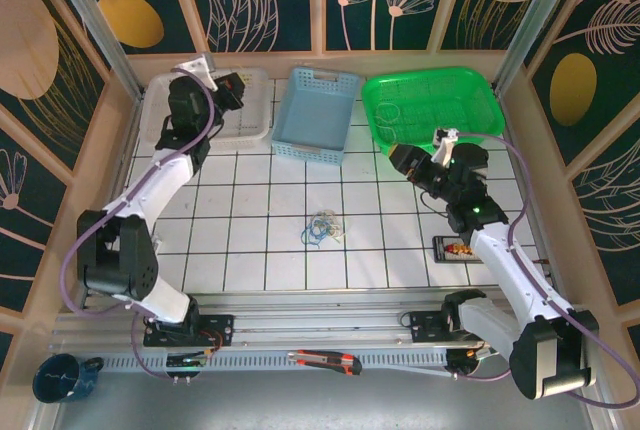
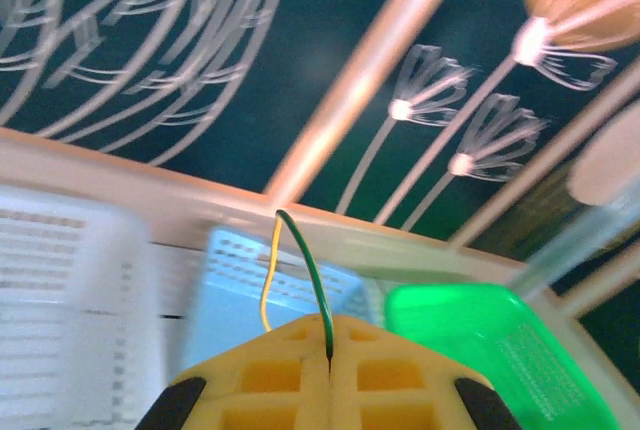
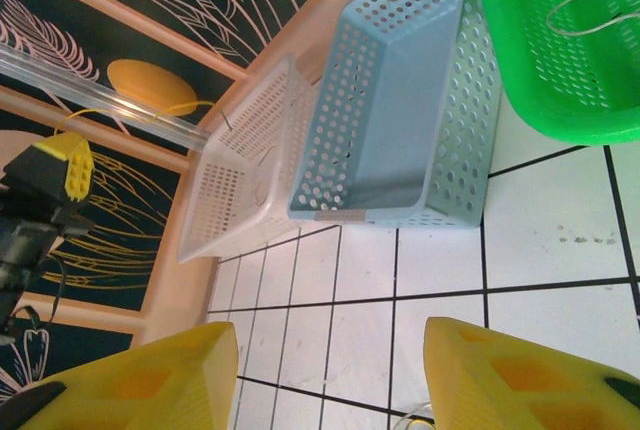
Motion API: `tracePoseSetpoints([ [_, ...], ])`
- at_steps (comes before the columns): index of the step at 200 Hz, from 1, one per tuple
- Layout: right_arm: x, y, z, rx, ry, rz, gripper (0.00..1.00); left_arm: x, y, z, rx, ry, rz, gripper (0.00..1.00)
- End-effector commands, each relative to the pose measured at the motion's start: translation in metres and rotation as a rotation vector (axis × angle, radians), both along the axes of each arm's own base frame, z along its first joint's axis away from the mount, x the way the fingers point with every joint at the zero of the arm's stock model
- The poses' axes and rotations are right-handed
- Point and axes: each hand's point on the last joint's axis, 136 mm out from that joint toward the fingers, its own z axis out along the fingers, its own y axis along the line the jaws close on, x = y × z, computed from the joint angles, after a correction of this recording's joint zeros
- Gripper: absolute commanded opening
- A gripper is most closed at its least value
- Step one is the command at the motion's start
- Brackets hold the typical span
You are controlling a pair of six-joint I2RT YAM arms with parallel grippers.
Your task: Untangle the cables
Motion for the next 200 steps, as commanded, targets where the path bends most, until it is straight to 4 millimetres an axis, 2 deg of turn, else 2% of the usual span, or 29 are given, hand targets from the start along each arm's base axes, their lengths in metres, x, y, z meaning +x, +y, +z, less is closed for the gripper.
tracePoseSetpoints([
  [1, -0.003, 0.003, 0.013, -0.030, -0.043, 0.033, 0.52, 0.021, 0.025, -0.005, 0.053, 0.027, 0.072, 0.00],
  [23, -0.002, 0.002, 0.010, -0.049, -0.037, 0.036, 0.53, 0.039, 0.045, -0.013, 0.071, 0.054, 0.124, 0.00],
  [28, -0.002, 0.003, 0.009, -0.051, -0.036, 0.037, 0.53, 0.041, 0.048, -0.007, 0.072, 0.045, 0.134, 0.00],
  [30, -0.002, 0.003, 0.008, -0.053, -0.035, 0.037, 0.53, 0.045, 0.049, -0.017, 0.075, 0.065, 0.136, 0.00],
  [34, -0.002, 0.002, 0.007, -0.056, -0.033, 0.038, 0.53, 0.049, 0.053, -0.022, 0.079, 0.076, 0.146, 0.00],
  [101, -0.002, 0.002, -0.001, -0.071, -0.012, 0.043, 0.56, 0.084, 0.092, -0.049, 0.127, 0.151, 0.237, 0.00],
  [107, -0.002, 0.002, -0.001, -0.071, -0.013, 0.044, 0.56, 0.085, 0.095, -0.050, 0.131, 0.155, 0.243, 0.07],
  [143, -0.006, -0.001, 0.000, -0.073, -0.014, 0.034, 0.58, 0.094, 0.108, -0.045, 0.140, 0.160, 0.279, 0.77],
  [159, -0.008, -0.002, -0.001, -0.073, -0.009, 0.028, 0.58, 0.095, 0.109, -0.036, 0.143, 0.148, 0.280, 0.97],
  [200, -0.010, -0.002, -0.006, -0.080, 0.002, 0.017, 0.58, 0.085, 0.096, -0.020, 0.109, 0.126, 0.210, 0.99],
])
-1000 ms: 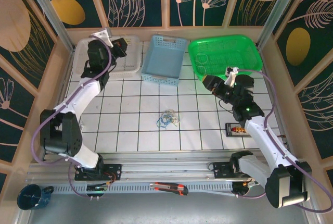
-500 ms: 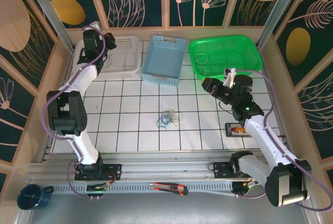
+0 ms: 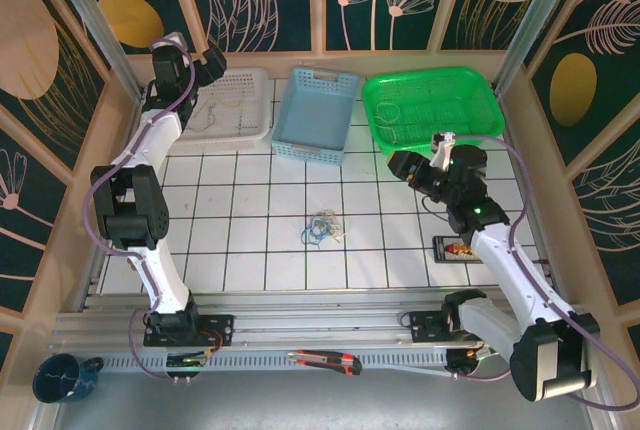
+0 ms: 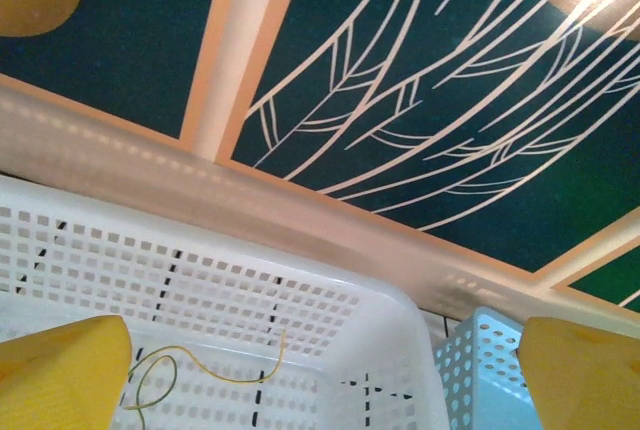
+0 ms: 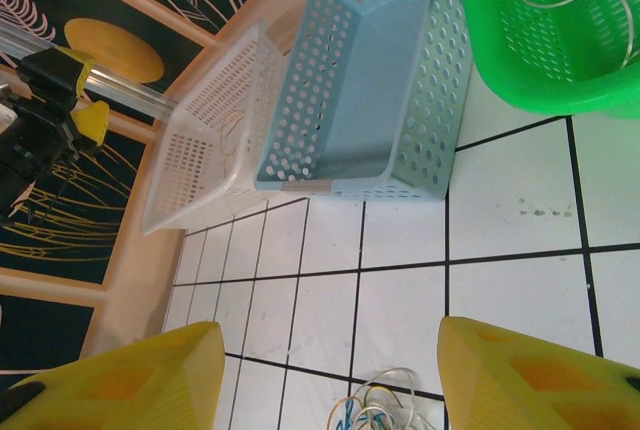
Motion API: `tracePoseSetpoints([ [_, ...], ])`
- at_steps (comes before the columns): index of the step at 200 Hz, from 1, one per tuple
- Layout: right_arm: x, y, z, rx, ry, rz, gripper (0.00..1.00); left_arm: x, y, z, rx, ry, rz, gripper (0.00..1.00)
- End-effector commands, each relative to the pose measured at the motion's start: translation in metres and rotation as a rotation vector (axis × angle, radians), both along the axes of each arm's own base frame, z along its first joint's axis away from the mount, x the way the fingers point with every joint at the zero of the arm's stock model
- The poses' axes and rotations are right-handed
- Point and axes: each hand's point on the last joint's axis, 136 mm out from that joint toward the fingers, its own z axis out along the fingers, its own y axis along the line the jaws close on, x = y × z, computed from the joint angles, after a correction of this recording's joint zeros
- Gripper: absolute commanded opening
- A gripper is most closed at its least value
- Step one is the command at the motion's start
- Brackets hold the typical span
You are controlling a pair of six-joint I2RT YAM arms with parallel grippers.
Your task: Untangle the cables
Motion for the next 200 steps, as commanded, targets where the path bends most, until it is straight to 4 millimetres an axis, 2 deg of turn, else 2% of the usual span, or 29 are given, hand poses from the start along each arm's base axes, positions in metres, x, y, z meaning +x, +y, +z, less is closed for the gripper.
tracePoseSetpoints([
  [1, -0.003, 0.000, 0.004, -0.007, -0.012, -0.005, 0.58, -0.008, -0.006, 0.021, -0.019, -0.025, -0.048, 0.99],
  [44, -0.006, 0.008, -0.015, -0.034, 0.026, 0.006, 0.58, -0.034, -0.031, 0.025, -0.126, -0.017, -0.167, 0.99],
  [68, -0.011, 0.017, -0.032, -0.068, 0.058, 0.030, 0.58, -0.058, -0.048, 0.021, -0.212, -0.010, -0.241, 0.99],
  [73, -0.012, 0.019, -0.037, -0.076, 0.069, 0.035, 0.58, -0.061, -0.051, 0.012, -0.231, 0.008, -0.252, 0.99],
  [76, -0.013, 0.020, -0.039, -0.080, 0.074, 0.038, 0.58, -0.068, -0.053, 0.023, -0.237, -0.015, -0.263, 0.99],
  [81, -0.014, 0.021, -0.043, -0.086, 0.082, 0.043, 0.58, -0.073, -0.056, 0.023, -0.249, -0.014, -0.273, 0.99],
  [121, -0.022, 0.032, -0.065, -0.135, 0.127, 0.075, 0.57, -0.111, -0.096, 0.013, -0.276, 0.015, -0.373, 0.99],
  [168, -0.029, 0.032, -0.082, -0.185, 0.156, 0.073, 0.57, -0.156, -0.154, -0.016, -0.329, 0.079, -0.498, 0.99],
  [179, -0.029, 0.030, -0.080, -0.192, 0.151, 0.064, 0.57, -0.166, -0.164, -0.019, -0.343, 0.078, -0.518, 0.99],
  [182, -0.029, 0.029, -0.079, -0.194, 0.150, 0.060, 0.57, -0.171, -0.167, -0.029, -0.346, 0.100, -0.520, 0.99],
  [200, -0.026, 0.026, -0.069, -0.208, 0.127, 0.043, 0.57, -0.189, -0.188, -0.047, -0.357, 0.134, -0.552, 0.99],
])
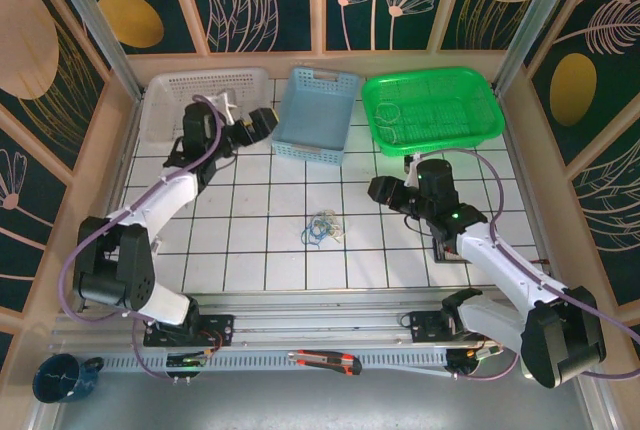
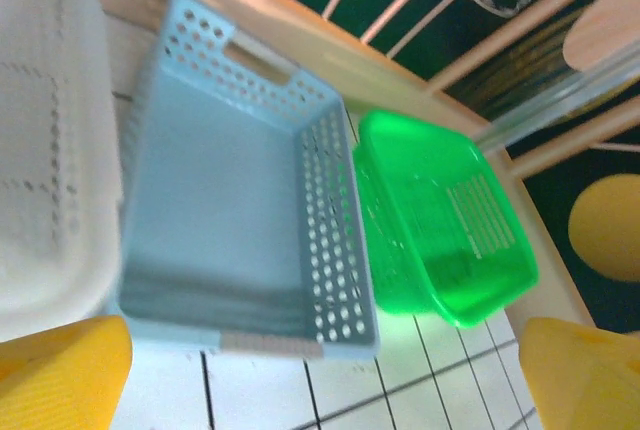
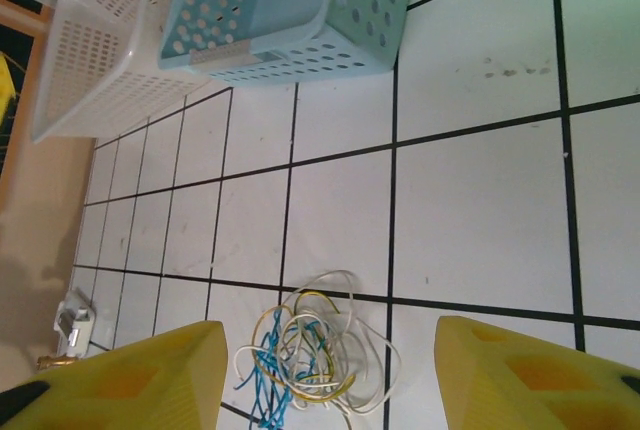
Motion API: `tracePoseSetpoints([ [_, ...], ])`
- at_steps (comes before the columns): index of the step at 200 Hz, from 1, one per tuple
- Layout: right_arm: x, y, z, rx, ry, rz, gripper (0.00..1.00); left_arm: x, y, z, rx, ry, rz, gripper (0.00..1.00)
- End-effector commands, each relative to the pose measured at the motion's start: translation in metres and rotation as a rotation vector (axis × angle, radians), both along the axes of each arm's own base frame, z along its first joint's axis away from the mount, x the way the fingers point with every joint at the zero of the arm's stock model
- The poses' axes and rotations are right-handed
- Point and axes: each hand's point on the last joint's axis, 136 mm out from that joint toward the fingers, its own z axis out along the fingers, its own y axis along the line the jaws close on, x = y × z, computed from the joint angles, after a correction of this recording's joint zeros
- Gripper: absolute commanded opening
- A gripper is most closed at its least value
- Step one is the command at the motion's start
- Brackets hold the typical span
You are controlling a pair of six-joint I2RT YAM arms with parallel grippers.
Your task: Untangle the cables
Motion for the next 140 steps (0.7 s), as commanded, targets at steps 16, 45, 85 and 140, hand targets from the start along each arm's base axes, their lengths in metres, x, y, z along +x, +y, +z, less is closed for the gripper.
tracePoseSetpoints([
  [16, 0.007, -0.010, 0.022, -0.063, -0.069, -0.035, 0.57, -0.033, -0.038, -0.015, -0.055, 0.020, -0.065, 0.99],
  [45, 0.019, -0.013, 0.069, -0.059, -0.164, -0.057, 0.57, -0.054, -0.060, -0.037, -0.059, 0.057, -0.089, 0.99],
  [85, 0.029, -0.015, 0.131, -0.016, -0.271, -0.054, 0.57, -0.074, -0.075, -0.063, -0.047, 0.105, -0.106, 0.99],
  [140, 0.023, 0.008, 0.122, 0.025, -0.226, 0.033, 0.56, -0.087, -0.067, -0.080, -0.045, 0.134, -0.076, 0.99],
])
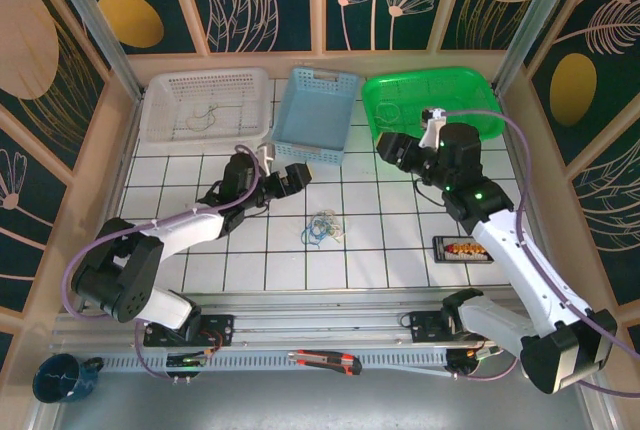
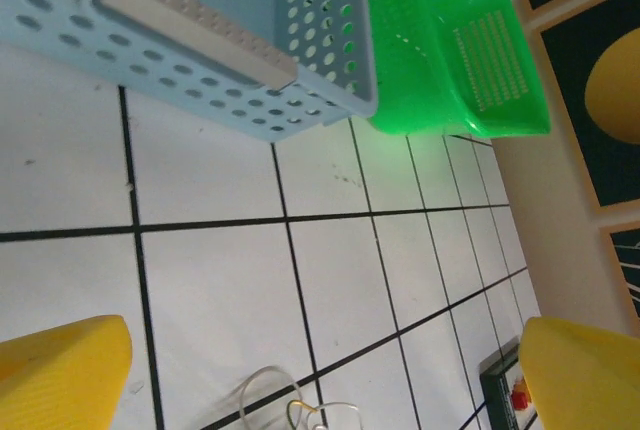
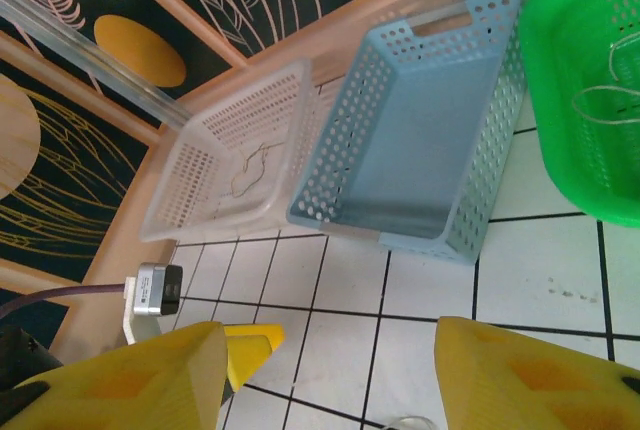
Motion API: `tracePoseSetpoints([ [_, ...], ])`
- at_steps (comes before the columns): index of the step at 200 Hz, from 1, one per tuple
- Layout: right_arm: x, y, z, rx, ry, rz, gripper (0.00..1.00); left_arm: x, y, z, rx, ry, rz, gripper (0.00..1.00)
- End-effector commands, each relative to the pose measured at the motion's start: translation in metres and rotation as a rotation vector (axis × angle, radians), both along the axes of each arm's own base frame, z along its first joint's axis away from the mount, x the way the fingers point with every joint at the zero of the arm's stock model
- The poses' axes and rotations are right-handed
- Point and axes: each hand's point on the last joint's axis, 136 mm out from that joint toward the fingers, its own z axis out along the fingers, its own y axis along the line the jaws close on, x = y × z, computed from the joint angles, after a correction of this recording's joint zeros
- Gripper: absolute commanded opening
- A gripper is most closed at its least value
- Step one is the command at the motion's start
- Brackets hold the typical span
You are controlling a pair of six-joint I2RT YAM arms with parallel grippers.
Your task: Untangle the cables
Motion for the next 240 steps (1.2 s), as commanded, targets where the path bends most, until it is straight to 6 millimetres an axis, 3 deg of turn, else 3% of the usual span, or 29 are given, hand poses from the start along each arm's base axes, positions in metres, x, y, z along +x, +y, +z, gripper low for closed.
tracePoseSetpoints([
  [1, -0.007, 0.013, -0.021, -0.013, 0.058, 0.059, 0.56, 0.000, 0.003, 0.013, -0.038, -0.040, 0.030, 0.99],
  [111, -0.045, 0.088, -0.167, -0.153, 0.309, 0.174, 0.42, -0.006, 0.008, 0.008, -0.044, -0.028, 0.044, 0.99],
  [174, -0.062, 0.126, -0.201, -0.240, 0.359, 0.241, 0.38, -0.007, 0.008, 0.010, -0.047, -0.031, 0.044, 0.99],
  [240, -0.086, 0.136, -0.220, -0.324, 0.391, 0.249, 0.39, -0.009, 0.010, 0.011, -0.047, -0.037, 0.048, 0.99],
])
